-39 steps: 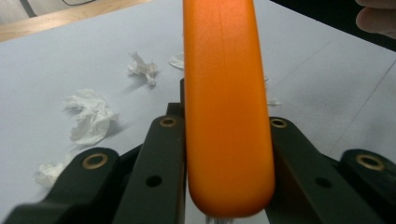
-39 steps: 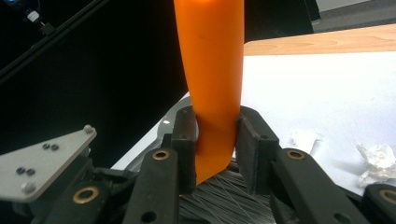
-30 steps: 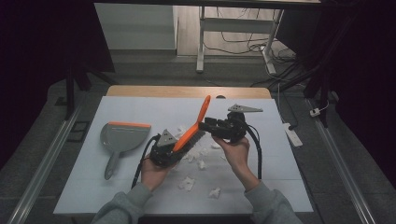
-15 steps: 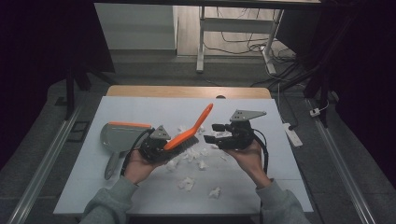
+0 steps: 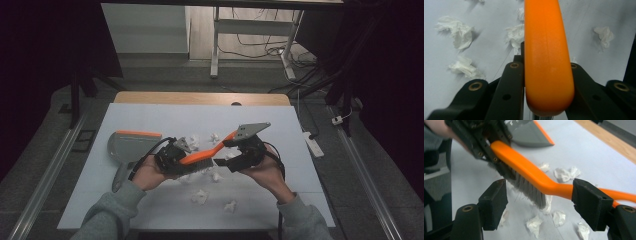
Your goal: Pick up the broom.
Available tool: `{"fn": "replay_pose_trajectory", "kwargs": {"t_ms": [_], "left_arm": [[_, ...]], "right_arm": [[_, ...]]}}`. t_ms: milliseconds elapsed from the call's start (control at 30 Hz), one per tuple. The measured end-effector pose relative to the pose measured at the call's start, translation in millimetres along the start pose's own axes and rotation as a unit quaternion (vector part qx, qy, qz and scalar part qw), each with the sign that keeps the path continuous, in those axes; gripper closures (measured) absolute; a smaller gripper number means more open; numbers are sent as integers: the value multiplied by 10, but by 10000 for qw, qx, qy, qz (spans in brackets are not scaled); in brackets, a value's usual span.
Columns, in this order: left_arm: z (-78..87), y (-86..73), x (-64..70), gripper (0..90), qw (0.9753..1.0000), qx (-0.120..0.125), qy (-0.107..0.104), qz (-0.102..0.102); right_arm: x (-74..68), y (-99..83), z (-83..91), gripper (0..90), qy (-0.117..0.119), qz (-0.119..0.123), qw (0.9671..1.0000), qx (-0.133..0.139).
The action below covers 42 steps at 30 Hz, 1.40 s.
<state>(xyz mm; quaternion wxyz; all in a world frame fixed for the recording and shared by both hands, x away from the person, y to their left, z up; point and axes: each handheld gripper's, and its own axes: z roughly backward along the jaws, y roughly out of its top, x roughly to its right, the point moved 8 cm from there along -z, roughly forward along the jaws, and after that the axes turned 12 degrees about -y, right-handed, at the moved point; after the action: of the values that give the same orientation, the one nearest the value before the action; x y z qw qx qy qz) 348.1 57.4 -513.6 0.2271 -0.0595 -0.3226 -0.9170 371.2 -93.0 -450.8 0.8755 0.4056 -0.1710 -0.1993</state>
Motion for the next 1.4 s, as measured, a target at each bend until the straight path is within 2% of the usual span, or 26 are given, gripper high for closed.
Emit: {"fn": "replay_pose_trajectory", "kwargs": {"t_ms": [67, 133, 200, 267, 333, 467, 500, 533, 600, 667, 767, 800, 833, 867, 900, 1000, 1033, 1100, 1167, 1233, 1300, 1333, 1400], "left_arm": [[-18, 36, 25, 789, 9998, -124, 48, -146], [-38, 74, 74, 789, 9990, -317, 24, -319], [-56, 118, 121, 789, 9978, -452, -24, -476], [-66, 160, 161, 789, 9967, -532, -124, -600], [-69, 193, 180, 790, 9952, -629, -85, -740], [-71, 227, 207, 790, 9931, -814, -50, -845], [-71, 233, 214, 790, 9927, -832, -61, -870], [-69, 237, 222, 790, 9920, -871, -83, -907], [-69, 241, 241, 790, 9906, -933, -148, -987], [-71, 245, 266, 790, 9897, -968, -172, -1039], [-58, 257, 308, 790, 9878, -1013, -179, -1170], [-45, 257, 314, 790, 9860, -1088, -183, -1248], [-41, 261, 323, 790, 9856, -1093, -198, -1271], [-42, 265, 330, 790, 9858, -1076, -222, -1273], [-43, 264, 334, 790, 9854, -1087, -255, -1289], [-52, 255, 331, 790, 9848, -1088, -301, -1324], [-48, 245, 322, 788, 9836, -1112, -340, -1377], [-49, 242, 315, 785, 9835, -1095, -374, -1394], [-55, 239, 309, 783, 9855, -982, -433, -1312], [-39, 247, 280, 764, 9871, -805, -369, -1336], [-11, 242, 269, 747, 9892, -553, -472, -1272], [0, 233, 256, 747, 9901, -425, -439, -1261], [11, 215, 230, 617, 9916, -252, -214, -1252]], "right_arm": [[-12, -17, -25, 291, 45, 106, 9999, -92], [-15, -31, -60, 288, 57, 242, 9995, -190], [-15, -31, -70, 289, 60, 272, 9994, -206], [-36, -63, -95, 340, 155, 464, 9983, -332], [-46, -84, -105, 343, 187, 541, 9976, -402], [-67, -188, -149, 402, 463, 649, 9937, -789], [-67, -188, -149, 402, 463, 649, 9937, -789], [-82, -212, -162, 420, 567, 716, 9921, -864], [-93, -225, -166, 431, 586, 737, 9912, -928], [-105, -247, -180, 474, 574, 866, 9895, -1003], [-159, -305, -202, 544, 585, 1177, 9841, -1196], [-159, -305, -202, 544, 585, 1177, 9841, -1196], [-187, -326, -213, 579, 631, 1324, 9815, -1230], [-187, -326, -213, 579, 631, 1324, 9815, -1230], [-204, -336, -217, 630, 642, 1445, 9798, -1221], [-219, -348, -216, 646, 692, 1498, 9786, -1229], [-228, -359, -214, 657, 769, 1528, 9773, -1253], [-237, -364, -215, 663, 820, 1542, 9765, -1263], [-238, -363, -217, 666, 815, 1556, 9764, -1255], [-231, -342, -220, 671, 644, 1604, 9783, -1146], [-231, -329, -209, 677, 667, 1559, 9795, -1089], [-231, -329, -209, 677, 667, 1559, 9795, -1089], [-207, -325, -198, 681, 643, 1442, 9815, -1084]]}}
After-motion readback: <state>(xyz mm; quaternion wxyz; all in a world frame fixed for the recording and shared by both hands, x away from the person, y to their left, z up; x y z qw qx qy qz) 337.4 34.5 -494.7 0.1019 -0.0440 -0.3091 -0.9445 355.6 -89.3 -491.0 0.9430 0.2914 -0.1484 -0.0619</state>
